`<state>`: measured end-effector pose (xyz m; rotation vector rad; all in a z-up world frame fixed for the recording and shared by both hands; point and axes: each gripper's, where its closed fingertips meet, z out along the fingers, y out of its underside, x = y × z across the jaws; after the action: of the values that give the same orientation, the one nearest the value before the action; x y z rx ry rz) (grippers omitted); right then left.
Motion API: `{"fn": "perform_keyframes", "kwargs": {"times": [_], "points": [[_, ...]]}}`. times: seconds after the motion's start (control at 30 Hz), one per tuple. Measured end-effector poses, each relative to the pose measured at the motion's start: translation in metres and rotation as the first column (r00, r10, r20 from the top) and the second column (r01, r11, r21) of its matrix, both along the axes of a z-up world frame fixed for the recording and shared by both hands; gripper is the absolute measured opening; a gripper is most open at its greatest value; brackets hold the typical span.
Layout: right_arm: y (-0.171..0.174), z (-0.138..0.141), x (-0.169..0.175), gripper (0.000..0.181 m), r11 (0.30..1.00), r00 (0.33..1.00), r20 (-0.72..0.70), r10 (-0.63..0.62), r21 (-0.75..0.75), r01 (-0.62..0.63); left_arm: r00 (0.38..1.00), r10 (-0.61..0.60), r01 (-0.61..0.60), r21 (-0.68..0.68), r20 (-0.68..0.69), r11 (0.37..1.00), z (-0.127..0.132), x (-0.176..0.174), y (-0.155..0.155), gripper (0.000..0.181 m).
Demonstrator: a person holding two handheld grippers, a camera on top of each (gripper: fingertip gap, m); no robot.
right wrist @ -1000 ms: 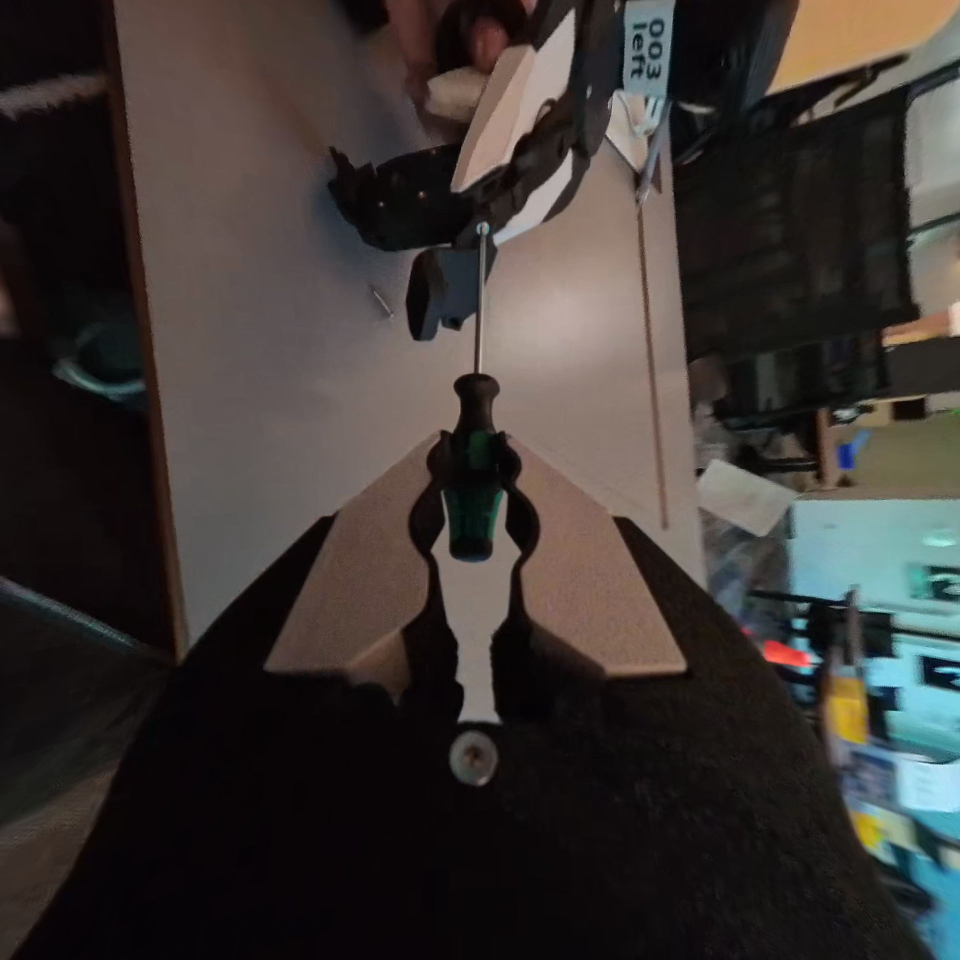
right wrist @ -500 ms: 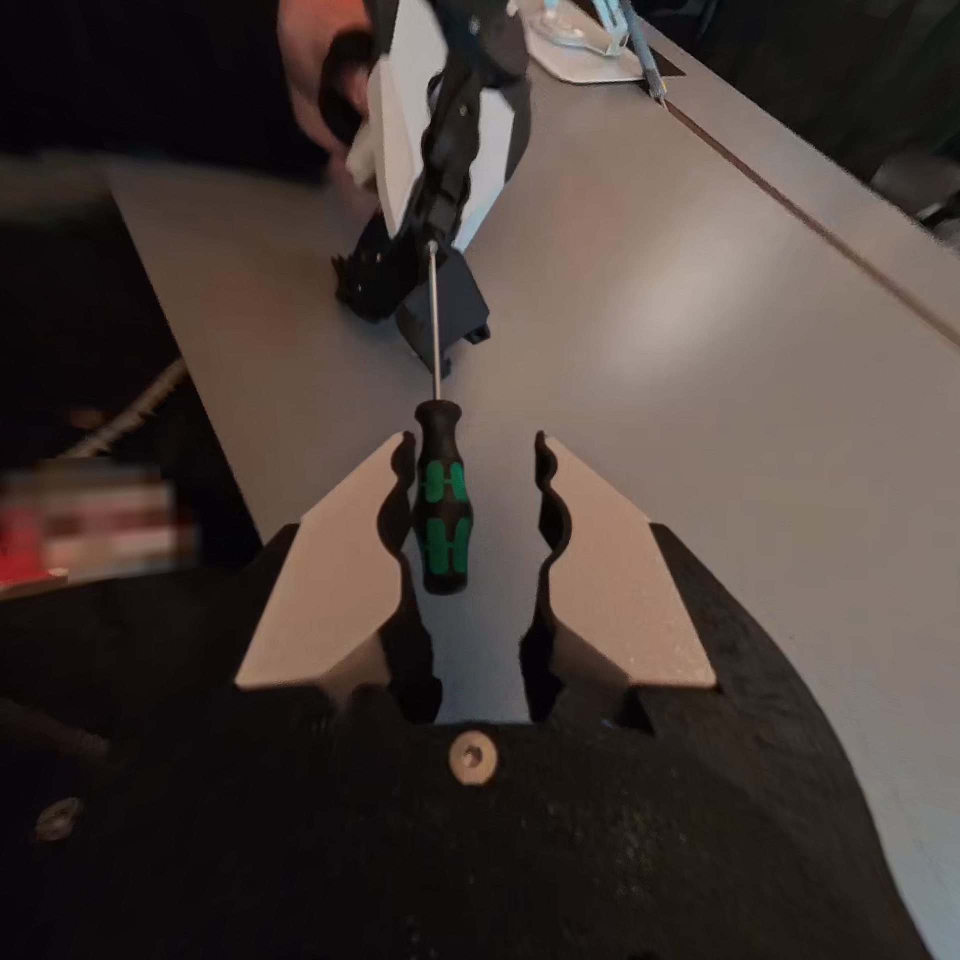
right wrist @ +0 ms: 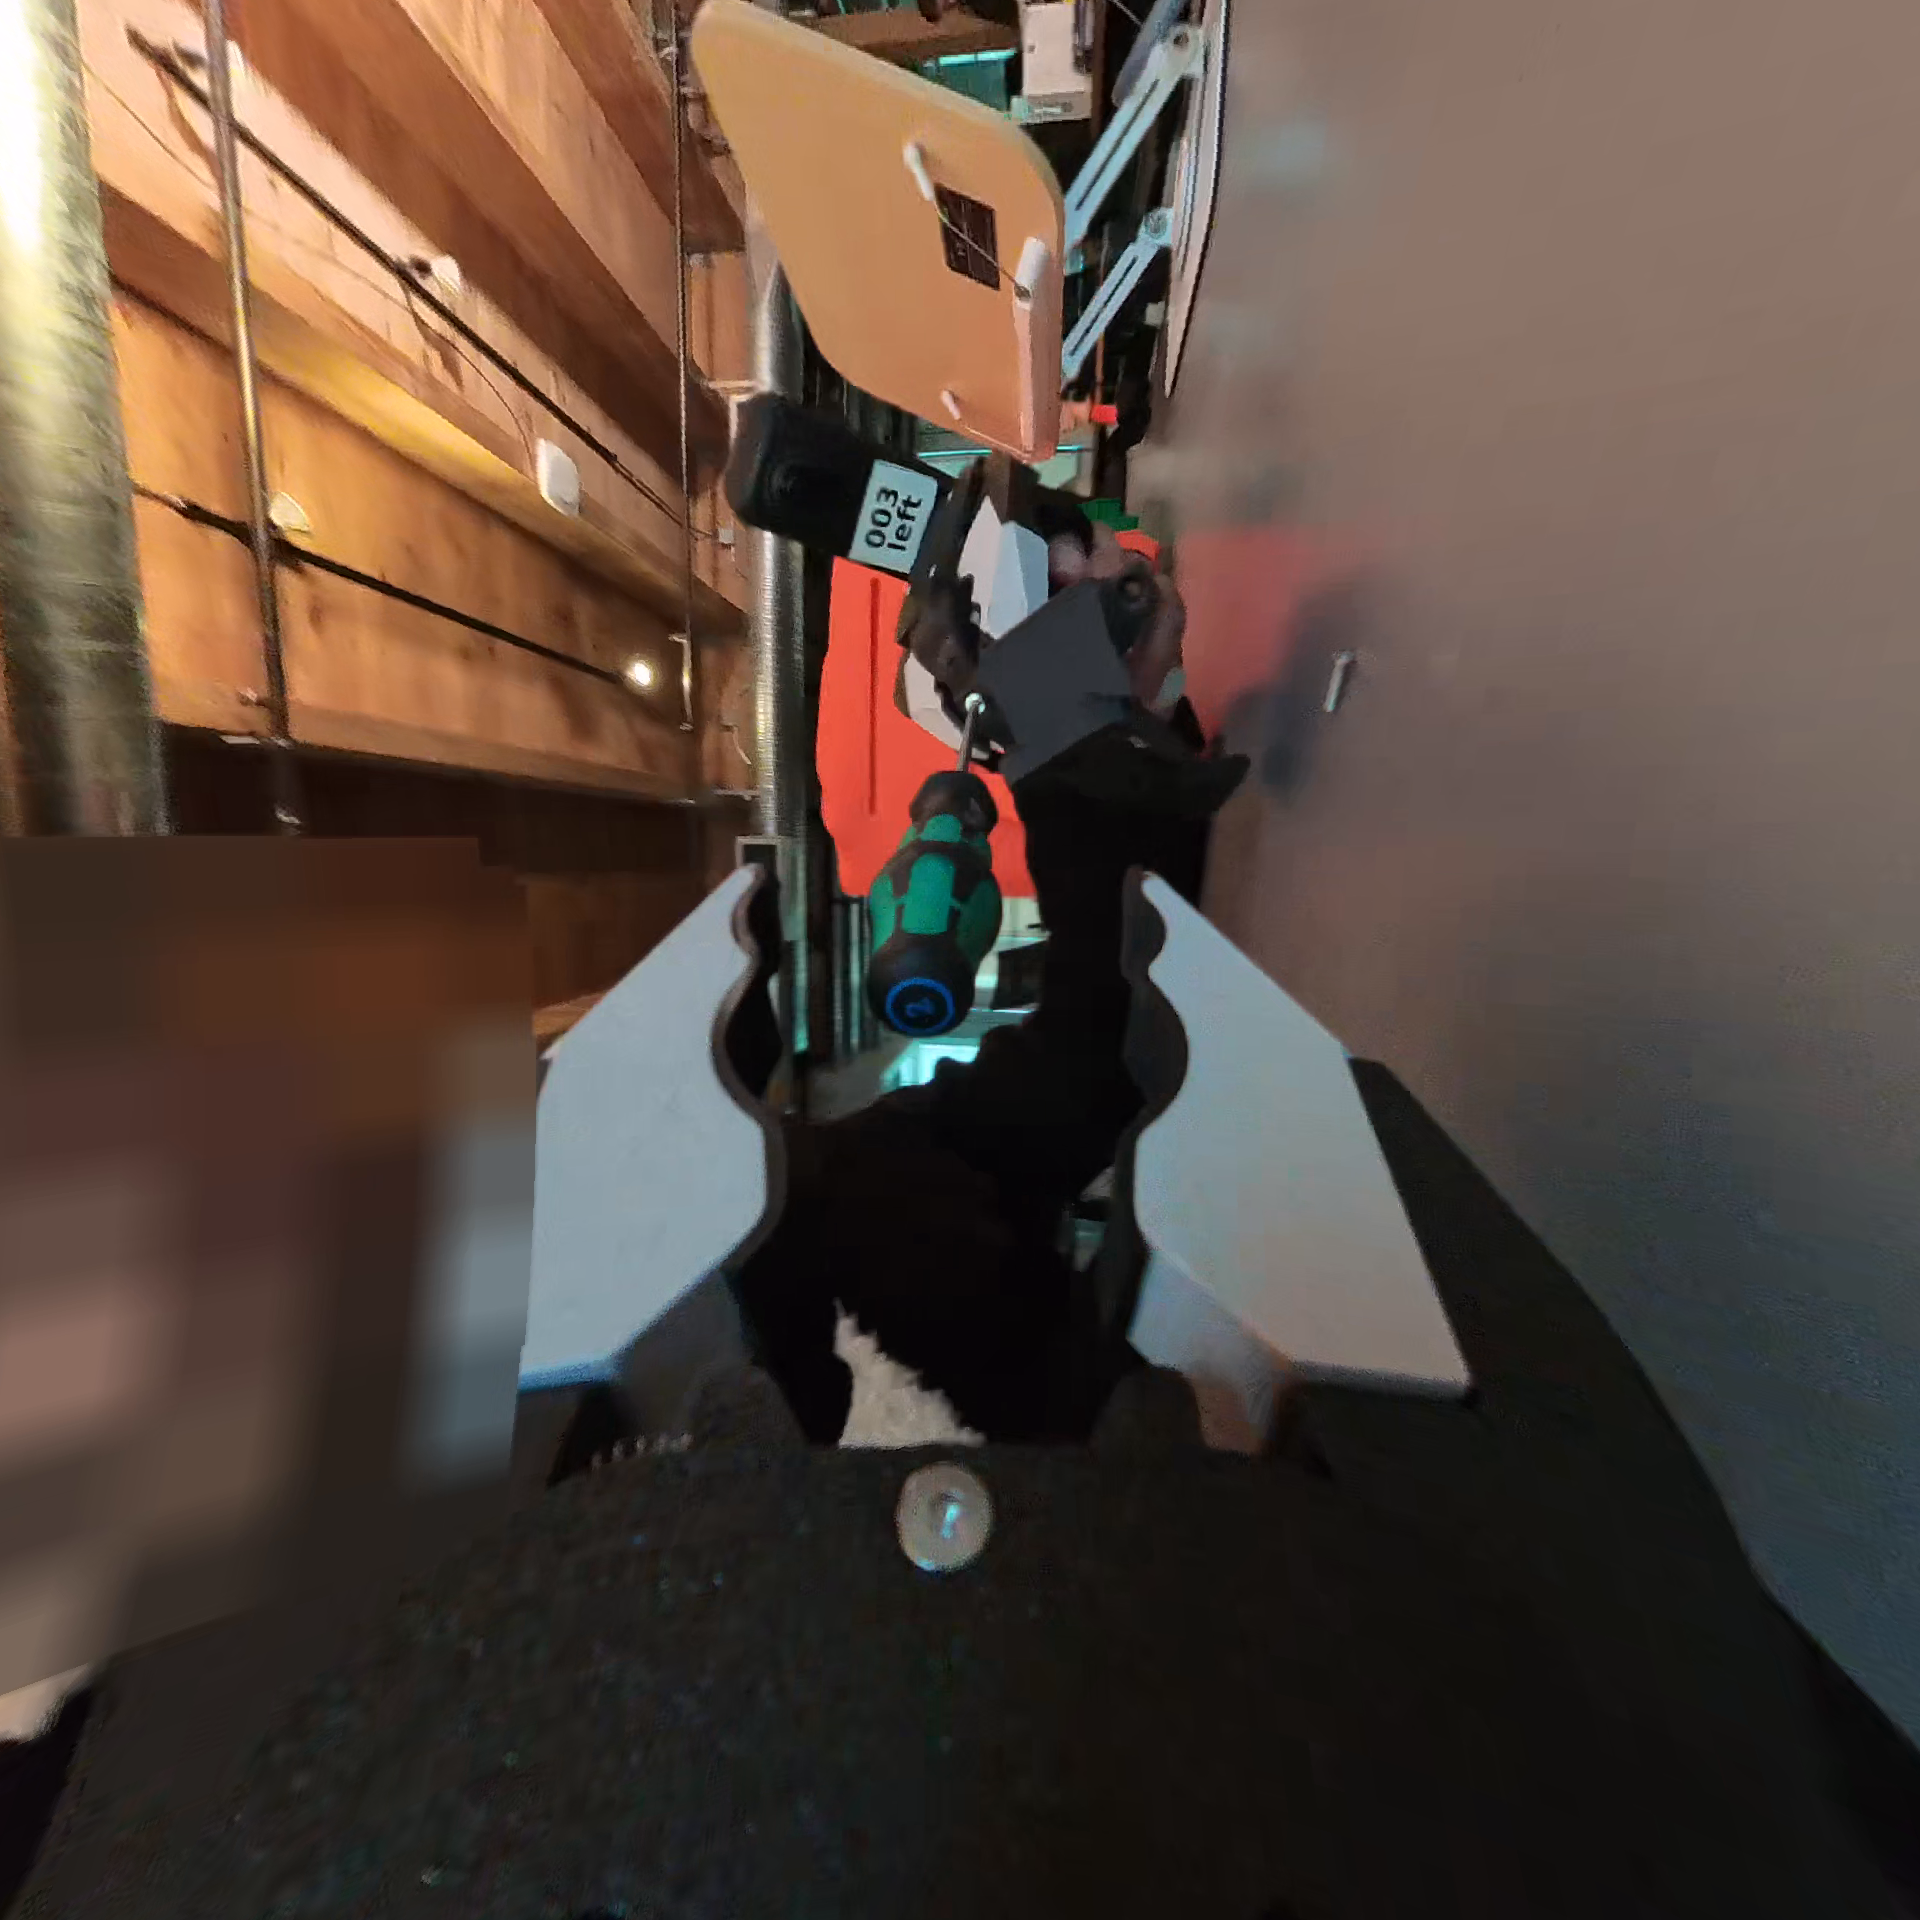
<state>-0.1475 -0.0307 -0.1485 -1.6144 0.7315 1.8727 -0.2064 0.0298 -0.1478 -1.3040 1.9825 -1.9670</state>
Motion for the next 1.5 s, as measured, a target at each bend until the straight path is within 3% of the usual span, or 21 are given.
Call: {"fn": "perform_keyframes", "kwargs": {"times": [0.17, 0.23, 0.4, 0.53, 0.6, 0.67, 0.73, 0.83, 0.9, 0.97, 1.03, 1.13, 1.23, 1.3, 1.4, 1.5], "points": [[0.002, -0.002, 0.002, 0.042, 0.999, 0.998, -0.063, 0.0, -0.049, -0.003, 1.0, -0.002, 0.003, 0.022, -0.012, 1.0, -0.004, 0.0, -0.002, 0.021], [0.003, -0.004, 0.004, 0.025, 0.998, 0.997, -0.078, -0.003, -0.057, -0.001, 1.0, -0.003, 0.004, 0.027, -0.014, 1.0, -0.005, 0.001, -0.002, 0.021], [0.001, -0.007, 0.0, 0.022, 0.998, 0.998, -0.059, 0.009, -0.059, -0.013, 1.0, -0.004, 0.004, 0.028, -0.016, 1.0, -0.006, 0.001, -0.002, 0.021], [0.005, -0.002, 0.005, 0.022, 0.998, 0.984, 0.175, -0.026, 0.059, 0.016, 1.0, -0.012, 0.012, 0.006, -0.013, 1.0, -0.004, 0.0, -0.004, 0.021], [0.006, 0.004, 0.007, 0.022, 0.989, 0.921, 0.387, -0.038, 0.147, -0.021, 1.0, -0.003, 0.003, 0.005, -0.016, 1.0, -0.005, 0.001, -0.002, 0.021], [0.004, 0.012, 0.004, 0.022, 0.963, 0.792, 0.606, -0.074, 0.251, -0.102, 1.0, -0.001, 0.001, -0.01, -0.006, 1.0, -0.002, 0.0, -0.001, 0.021], [0.002, 0.02, -0.001, 0.022, 0.908, 0.617, 0.774, -0.144, 0.351, -0.229, 1.0, -0.015, 0.016, -0.046, 0.012, 0.999, 0.005, -0.001, -0.002, 0.021], [-0.003, 0.028, -0.007, 0.022, 0.757, 0.23, 0.909, -0.348, 0.417, -0.502, 0.999, -0.038, 0.039, -0.065, 0.025, 0.997, 0.009, -0.004, -0.005, 0.021], [-0.006, 0.032, -0.01, 0.022, 0.644, -0.012, 0.86, -0.51, 0.372, -0.669, 0.999, -0.048, 0.05, -0.067, 0.024, 0.996, 0.009, -0.005, -0.007, 0.021], [-0.007, 0.033, -0.011, 0.022, 0.549, -0.222, 0.725, -0.652, 0.249, -0.798, 0.998, -0.055, 0.056, -0.081, 0.023, 0.995, 0.009, -0.005, -0.008, 0.021], [-0.008, 0.03, -0.008, 0.022, 0.499, -0.356, 0.584, -0.729, 0.098, -0.861, 0.997, -0.072, 0.073, -0.085, 0.019, 0.994, 0.008, -0.006, -0.011, 0.021], [-0.014, 0.036, -0.011, 0.022, 0.409, -0.379, 0.423, -0.823, -0.022, -0.912, 0.995, -0.103, 0.104, -0.086, 0.014, 0.991, 0.007, -0.008, -0.017, 0.021], [-0.019, 0.043, -0.012, 0.022, 0.378, -0.388, 0.317, -0.865, -0.096, -0.921, 0.995, -0.103, 0.105, -0.104, 0.016, 0.989, 0.009, -0.009, -0.014, 0.021], [-0.023, 0.046, -0.011, 0.022, 0.382, -0.389, 0.344, -0.855, -0.091, -0.92, 0.996, -0.089, 0.091, -0.104, 0.02, 0.99, 0.01, -0.009, -0.011, 0.021], [-0.023, 0.056, -0.008, 0.022, 0.448, -0.331, 0.525, -0.784, 0.11, -0.887, 0.997, -0.075, 0.077, -0.093, 0.023, 0.993, 0.01, -0.008, -0.007, 0.021], [-0.01, 0.052, 0.014, 0.022, 0.656, -0.227, 0.78, -0.584, 0.288, -0.698, 1.0, -0.018, 0.018, -0.044, 0.018, 0.999, 0.007, -0.006, 0.005, 0.021]]}}
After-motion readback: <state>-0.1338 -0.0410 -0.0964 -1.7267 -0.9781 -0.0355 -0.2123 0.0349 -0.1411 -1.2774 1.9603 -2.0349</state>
